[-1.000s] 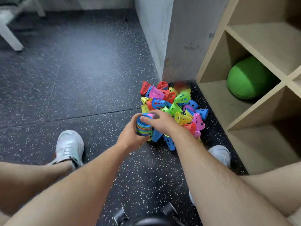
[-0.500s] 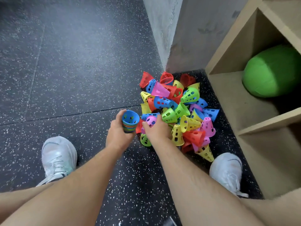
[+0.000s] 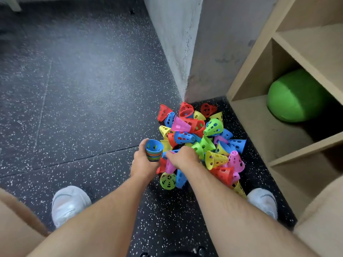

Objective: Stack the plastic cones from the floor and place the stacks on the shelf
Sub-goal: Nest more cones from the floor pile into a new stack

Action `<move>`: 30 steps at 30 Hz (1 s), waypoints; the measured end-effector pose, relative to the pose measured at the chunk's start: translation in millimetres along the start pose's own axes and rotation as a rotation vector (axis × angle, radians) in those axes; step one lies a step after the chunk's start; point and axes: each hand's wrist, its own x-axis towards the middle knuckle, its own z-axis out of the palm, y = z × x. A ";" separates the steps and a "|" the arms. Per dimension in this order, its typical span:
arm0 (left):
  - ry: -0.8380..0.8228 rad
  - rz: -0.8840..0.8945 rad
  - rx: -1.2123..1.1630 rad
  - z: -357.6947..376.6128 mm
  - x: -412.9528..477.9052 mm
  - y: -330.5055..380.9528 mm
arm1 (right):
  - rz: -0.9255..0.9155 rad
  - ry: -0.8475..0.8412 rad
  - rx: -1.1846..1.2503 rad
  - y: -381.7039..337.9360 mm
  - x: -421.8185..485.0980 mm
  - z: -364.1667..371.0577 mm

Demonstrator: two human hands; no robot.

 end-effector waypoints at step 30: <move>0.074 0.066 -0.050 -21.7 28.2 -15.2 | -0.500 -0.057 0.223 -33.6 34.0 33.4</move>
